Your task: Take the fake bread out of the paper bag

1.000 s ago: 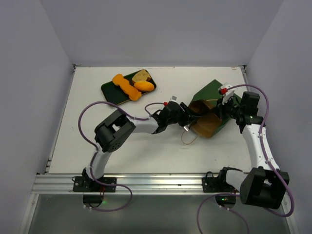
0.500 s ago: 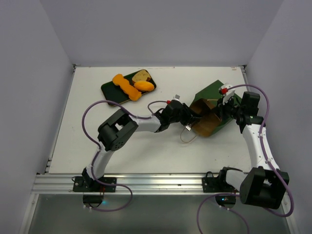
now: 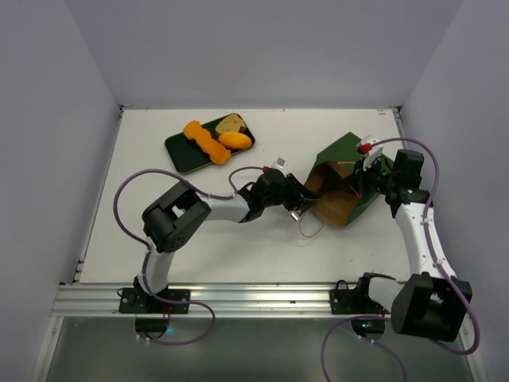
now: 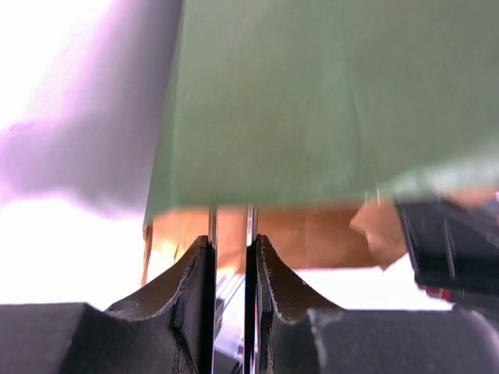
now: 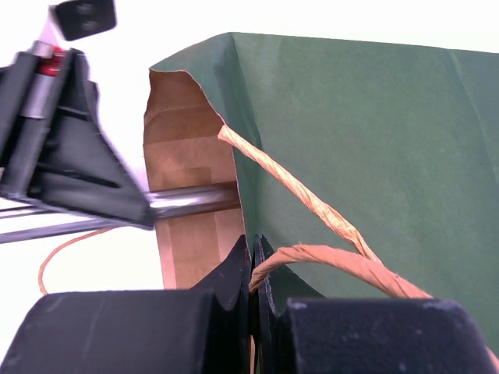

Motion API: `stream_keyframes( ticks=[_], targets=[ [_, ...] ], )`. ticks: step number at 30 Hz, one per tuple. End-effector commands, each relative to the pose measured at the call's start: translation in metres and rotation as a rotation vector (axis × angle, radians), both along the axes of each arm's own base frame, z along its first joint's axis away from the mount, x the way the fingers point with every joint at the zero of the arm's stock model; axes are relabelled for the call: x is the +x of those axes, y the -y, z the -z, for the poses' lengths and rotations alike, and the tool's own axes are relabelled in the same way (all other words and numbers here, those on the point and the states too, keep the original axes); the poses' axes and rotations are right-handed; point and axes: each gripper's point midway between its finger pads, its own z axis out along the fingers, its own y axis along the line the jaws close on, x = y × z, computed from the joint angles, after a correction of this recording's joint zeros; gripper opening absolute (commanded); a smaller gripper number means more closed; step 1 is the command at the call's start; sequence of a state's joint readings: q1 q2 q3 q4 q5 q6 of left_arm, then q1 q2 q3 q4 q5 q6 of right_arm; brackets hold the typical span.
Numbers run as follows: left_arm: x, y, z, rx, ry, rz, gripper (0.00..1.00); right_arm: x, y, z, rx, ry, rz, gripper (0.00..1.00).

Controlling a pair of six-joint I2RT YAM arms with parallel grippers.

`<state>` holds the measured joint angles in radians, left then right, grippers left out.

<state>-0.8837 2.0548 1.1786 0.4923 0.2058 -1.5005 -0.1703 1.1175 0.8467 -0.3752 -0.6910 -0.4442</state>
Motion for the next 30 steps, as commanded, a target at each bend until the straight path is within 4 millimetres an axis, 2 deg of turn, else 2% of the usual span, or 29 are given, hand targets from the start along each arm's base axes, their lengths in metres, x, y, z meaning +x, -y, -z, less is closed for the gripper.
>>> stream_keyframes(
  ticks=[1,7,8,10,11,12,23,30],
  targets=[
    [-0.011,-0.011,-0.038,-0.047,0.106,0.053,0.03,0.007,0.005,-0.013,-0.017,0.062,0.028,0.00],
    [-0.032,-0.028,-0.046,-0.052,0.136,0.093,0.01,0.009,0.009,-0.012,-0.026,0.059,0.053,0.00],
    [-0.036,-0.030,-0.053,-0.062,0.147,0.104,0.01,0.010,0.010,-0.012,-0.029,0.061,0.059,0.00],
    [-0.045,-0.038,-0.047,-0.047,0.148,0.117,0.01,0.010,0.011,-0.012,-0.030,0.061,0.064,0.00],
    [-0.048,-0.042,-0.055,-0.057,0.164,0.123,0.00,0.011,0.011,-0.012,-0.031,0.061,0.068,0.00],
    [-0.054,-0.048,-0.048,-0.039,0.162,0.131,0.00,0.011,0.012,-0.013,-0.031,0.066,0.069,0.00],
    [-0.099,-0.082,-0.065,-0.022,0.269,0.266,0.00,0.012,0.014,-0.013,-0.032,0.066,0.082,0.00],
    [-0.120,-0.100,-0.070,-0.028,0.312,0.313,0.00,0.012,0.014,-0.013,-0.031,0.066,0.084,0.00]
  ],
)
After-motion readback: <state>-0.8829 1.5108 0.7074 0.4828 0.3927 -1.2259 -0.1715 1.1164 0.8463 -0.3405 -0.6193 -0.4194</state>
